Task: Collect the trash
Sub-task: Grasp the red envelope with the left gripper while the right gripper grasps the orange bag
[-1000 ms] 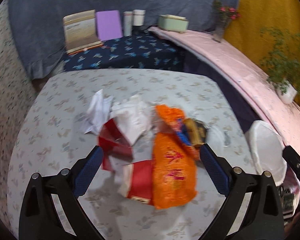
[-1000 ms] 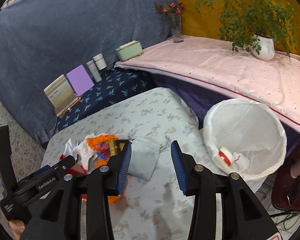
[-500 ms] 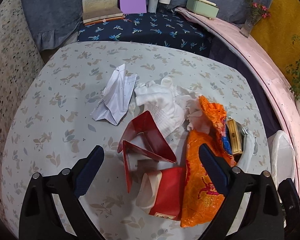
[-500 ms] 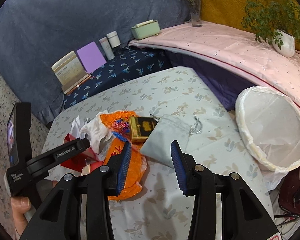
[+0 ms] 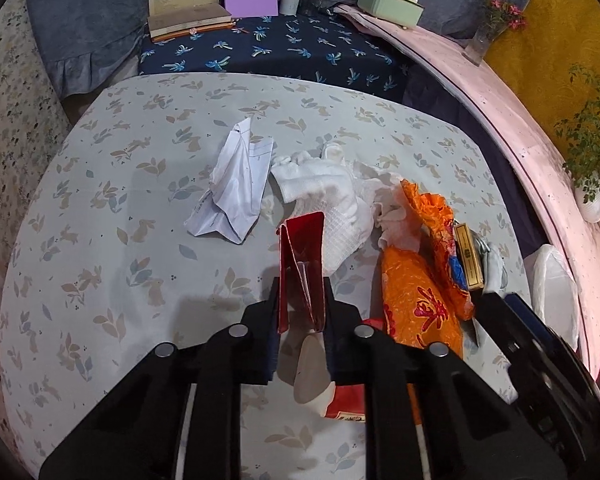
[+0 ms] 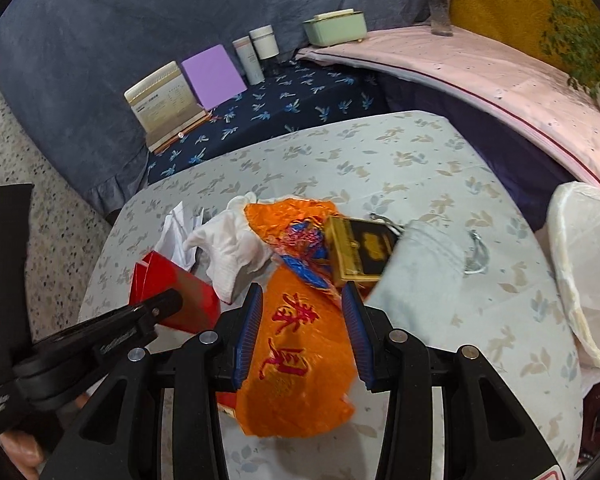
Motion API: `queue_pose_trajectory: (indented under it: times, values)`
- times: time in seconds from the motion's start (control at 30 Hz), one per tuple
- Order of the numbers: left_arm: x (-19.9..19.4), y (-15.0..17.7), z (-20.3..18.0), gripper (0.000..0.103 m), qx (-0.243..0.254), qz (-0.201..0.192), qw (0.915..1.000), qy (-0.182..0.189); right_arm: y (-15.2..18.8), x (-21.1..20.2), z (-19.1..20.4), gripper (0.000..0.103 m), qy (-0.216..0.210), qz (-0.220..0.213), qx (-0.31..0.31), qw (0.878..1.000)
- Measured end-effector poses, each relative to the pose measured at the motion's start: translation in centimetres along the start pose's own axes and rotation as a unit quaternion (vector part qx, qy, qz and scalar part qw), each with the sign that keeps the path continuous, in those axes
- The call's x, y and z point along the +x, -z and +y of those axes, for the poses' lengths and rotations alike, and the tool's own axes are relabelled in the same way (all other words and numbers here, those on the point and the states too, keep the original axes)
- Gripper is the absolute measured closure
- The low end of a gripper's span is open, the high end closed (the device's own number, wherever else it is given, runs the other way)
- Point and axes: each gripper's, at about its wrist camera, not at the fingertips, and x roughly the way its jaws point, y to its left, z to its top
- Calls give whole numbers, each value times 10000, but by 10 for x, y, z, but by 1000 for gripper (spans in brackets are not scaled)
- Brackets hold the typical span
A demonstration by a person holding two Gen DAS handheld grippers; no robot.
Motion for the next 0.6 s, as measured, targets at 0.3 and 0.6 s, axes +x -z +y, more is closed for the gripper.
queue_pose_trajectory:
  times: [0.3,0.6]
  values:
    - [-20,-4,16,94,22,-234,9996,133,-11,35,11,67,185,147,-188,9995]
    - [-30,-10,22,94,-25,-361,9991,199,-20,46,8,94,248,146,-185,9994]
